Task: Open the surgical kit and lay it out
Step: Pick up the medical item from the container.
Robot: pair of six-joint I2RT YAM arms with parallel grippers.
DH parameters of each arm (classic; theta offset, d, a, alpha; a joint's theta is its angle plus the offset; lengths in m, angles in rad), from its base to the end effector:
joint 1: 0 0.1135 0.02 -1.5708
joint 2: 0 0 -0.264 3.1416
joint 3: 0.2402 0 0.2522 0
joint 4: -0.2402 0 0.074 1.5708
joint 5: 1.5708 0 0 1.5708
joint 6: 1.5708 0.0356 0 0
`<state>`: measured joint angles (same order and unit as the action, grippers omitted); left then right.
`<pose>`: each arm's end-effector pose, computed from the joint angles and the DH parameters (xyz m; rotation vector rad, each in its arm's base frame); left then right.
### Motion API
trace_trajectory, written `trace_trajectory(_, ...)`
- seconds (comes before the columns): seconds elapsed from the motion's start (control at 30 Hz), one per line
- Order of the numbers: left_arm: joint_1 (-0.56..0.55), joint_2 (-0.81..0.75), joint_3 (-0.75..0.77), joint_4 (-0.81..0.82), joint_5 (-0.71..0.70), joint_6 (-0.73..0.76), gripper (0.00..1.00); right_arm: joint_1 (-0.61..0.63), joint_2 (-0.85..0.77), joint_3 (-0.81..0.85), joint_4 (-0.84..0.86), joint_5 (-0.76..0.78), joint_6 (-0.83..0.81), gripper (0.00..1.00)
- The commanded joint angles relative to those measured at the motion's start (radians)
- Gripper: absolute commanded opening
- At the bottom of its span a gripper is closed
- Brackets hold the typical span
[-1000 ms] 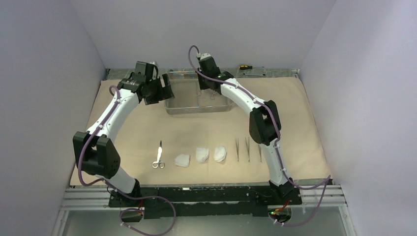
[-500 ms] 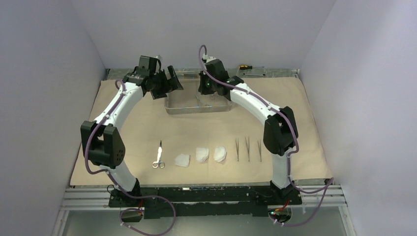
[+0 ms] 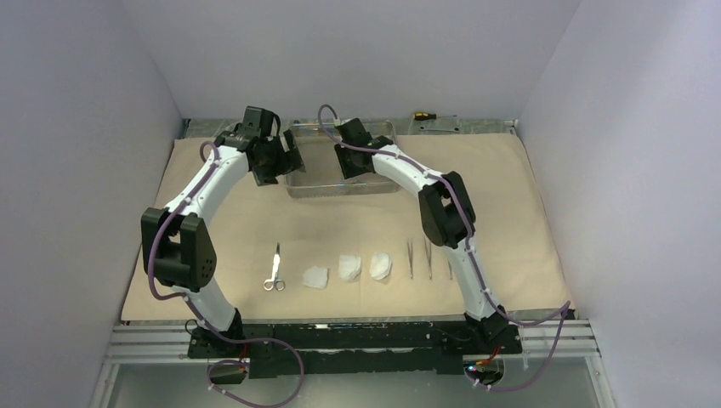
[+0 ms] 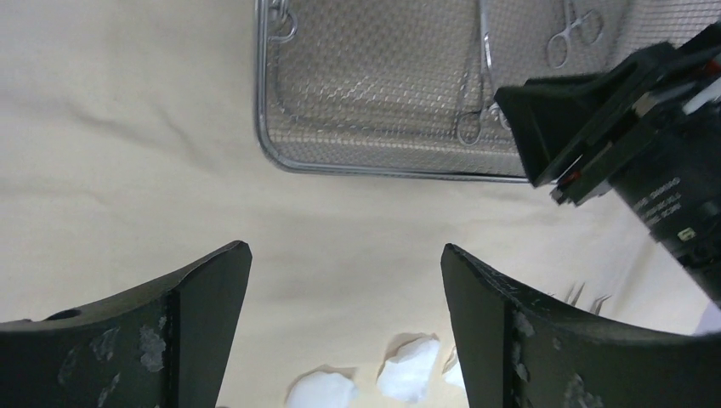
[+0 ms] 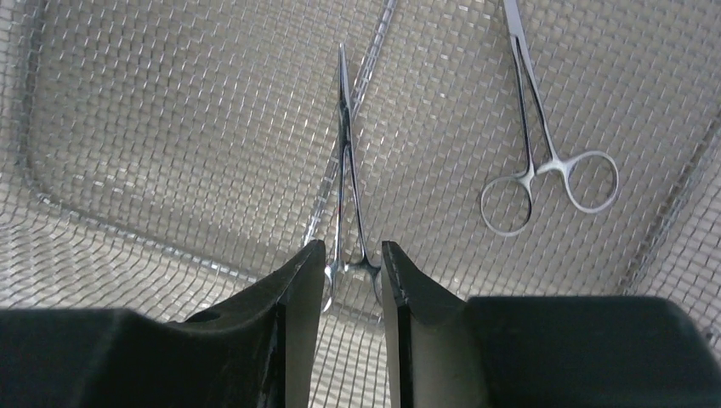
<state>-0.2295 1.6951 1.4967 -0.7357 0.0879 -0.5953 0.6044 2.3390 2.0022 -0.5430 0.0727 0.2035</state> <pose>0.3594 -0.0872 0.2980 -0.4287 2.5214 -0.4408 0.4328 0.2958 0.1946 -0.4593 2.4228 0.2664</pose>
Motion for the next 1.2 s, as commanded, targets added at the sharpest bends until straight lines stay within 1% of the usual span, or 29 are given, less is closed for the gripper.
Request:
trace_trajectory(0.0, 0.002, -0.023, -0.013, -0.033, -0.032, 0.011, 0.88, 0.0, 0.046, 0.125, -0.015, 0.038, -0.064, 0.36)
trace_trajectory(0.1, 0.002, -0.021, -0.02, -0.04, -0.029, 0.014, 0.87, 0.001, 0.086, 0.158, -0.017, 0.047, -0.081, 0.39)
trace_trajectory(0.47, 0.002, -0.011, -0.018, -0.045, -0.027, 0.026, 0.87, 0.011, 0.173, 0.201, -0.053, 0.018, -0.139, 0.39)
trace_trajectory(0.57, 0.002, -0.01, -0.015, -0.032, -0.012, 0.031, 0.87, 0.011, 0.179, 0.207, -0.075, 0.015, -0.143, 0.34)
trace_trajectory(0.67, 0.002, -0.012, -0.013, -0.006, 0.008, 0.039, 0.87, 0.011, 0.186, 0.209, -0.097, 0.01, -0.147, 0.26)
trace_trajectory(0.73, 0.002, -0.011, -0.007, 0.012, 0.028, 0.05, 0.87, 0.008, 0.188, 0.209, -0.106, 0.002, -0.143, 0.19)
trace_trajectory(0.83, 0.002, -0.004, 0.007, 0.027, 0.058, 0.062, 0.87, 0.005, 0.185, 0.205, -0.107, -0.005, -0.131, 0.12)
trace_trajectory(1.0, 0.002, 0.007, 0.023, 0.043, 0.094, 0.068, 0.86, 0.0, 0.147, 0.186, -0.068, 0.0, -0.118, 0.1)
trace_trajectory(1.17, 0.002, 0.038, 0.045, 0.063, 0.142, 0.05, 0.84, -0.005, 0.072, 0.135, 0.02, 0.003, -0.106, 0.1)
